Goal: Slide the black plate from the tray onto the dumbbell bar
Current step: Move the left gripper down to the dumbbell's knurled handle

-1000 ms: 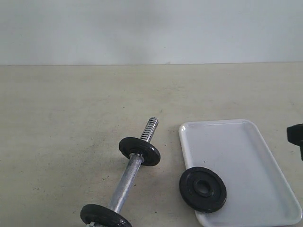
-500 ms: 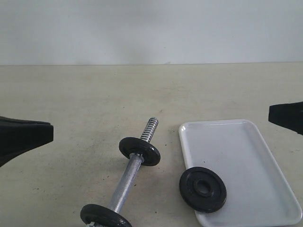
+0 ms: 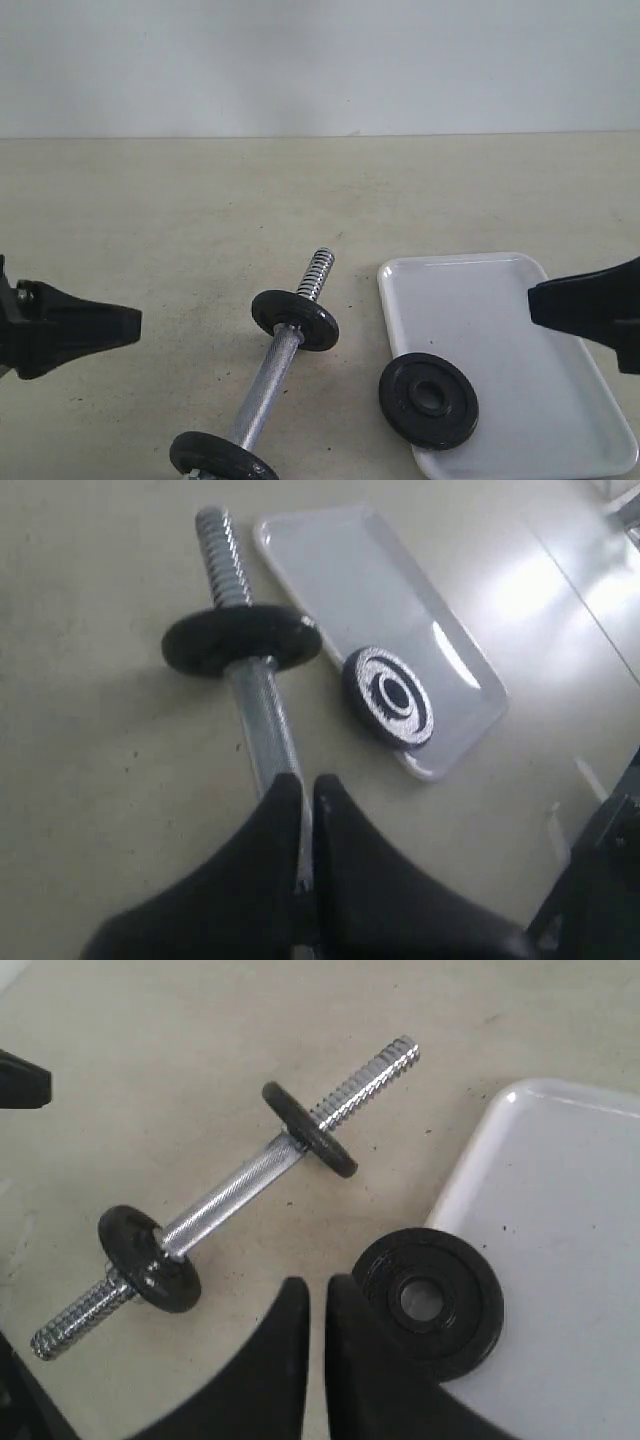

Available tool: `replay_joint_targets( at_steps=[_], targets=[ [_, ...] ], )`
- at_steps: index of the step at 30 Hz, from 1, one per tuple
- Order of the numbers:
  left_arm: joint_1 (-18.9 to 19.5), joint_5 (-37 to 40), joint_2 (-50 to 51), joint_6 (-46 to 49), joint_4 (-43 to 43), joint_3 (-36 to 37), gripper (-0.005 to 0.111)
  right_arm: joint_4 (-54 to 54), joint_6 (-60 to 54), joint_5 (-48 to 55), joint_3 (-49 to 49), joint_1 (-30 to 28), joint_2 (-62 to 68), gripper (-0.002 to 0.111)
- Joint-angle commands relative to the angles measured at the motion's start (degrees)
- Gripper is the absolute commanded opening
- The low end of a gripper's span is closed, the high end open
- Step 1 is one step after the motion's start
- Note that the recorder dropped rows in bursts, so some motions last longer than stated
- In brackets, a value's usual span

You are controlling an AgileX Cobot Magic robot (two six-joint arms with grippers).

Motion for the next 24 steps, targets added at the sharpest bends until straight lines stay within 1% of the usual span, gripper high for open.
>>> replay_joint_targets(
  at_steps=[1,2,3,4,5,6,7,8,9,10,13,18,21,24],
  targets=[
    [-3.86,-0.32,8.51,-2.63,1.23,-1.58,0.004,-1.4,-3.08,3.25,-0.27,-0.06,4.08,0.003],
    [-6.71,-1.52,11.41,-3.07,1.23,-2.64,0.004,-1.52,-3.72,3.88,-0.27,-0.06,5.7,0.002],
    [-8.3,-2.55,12.64,-3.26,1.23,-3.39,0.004,-1.62,-3.99,4.11,-0.27,0.06,6.39,0.002],
    [-11.44,-5.78,14.38,-4.25,1.12,-4.88,0.004,-1.72,-4.61,4.62,-0.27,0.06,7.29,0.001],
    [-13.24,-7.65,15.13,-5.32,1.12,-5.81,0.004,-1.85,-4.9,5.49,-0.27,0.06,7.76,0.0],
    [-16.48,-11.04,16.2,-6.68,1.12,-7.84,0.004,-2.07,-5.16,5.76,-0.27,0.06,8.2,0.0],
    [-18.28,-12.68,16.72,-7.2,1.12,-8.92,0.004,-2.21,-5.16,5.76,-0.27,0.06,8.3,0.0],
    [-21.17,-15.82,17.35,-9.48,1.22,-10.83,0.004,-2.91,-5.16,5.64,-0.27,0.06,8.3,0.0],
    [-22.74,-17.77,17.86,-10.64,1.36,-11.82,0.004,-2.95,-5.16,5.64,-0.27,0.06,8.3,0.0],
    [-25.59,-22.32,18.79,-12.96,2.76,-13.45,0.004,-3.57,-5.16,5.42,-0.27,0.06,8.3,0.0],
    [-28.88,-27.15,20.44,-18.01,5.45,-15.47,0.004,-4.73,-4.21,4.65,-0.27,0.06,8.3,0.0],
    [-32.99,-30.49,24.45,-24.98,11.56,-17.53,0.004,-8.6,-0.32,1.46,-0.27,0.06,8.3,0.0],
    [-34.96,-34.45,26.94,-27.26,14.57,-18.02,0.004,-9.96,1.34,0.18,-0.27,0.06,8.3,0.0],
    [-36.21,-36.06,28.82,-27.37,14.58,-18.02,0.004,-10.11,1.47,0.05,-0.27,0.06,8.3,0.0]
  ],
)
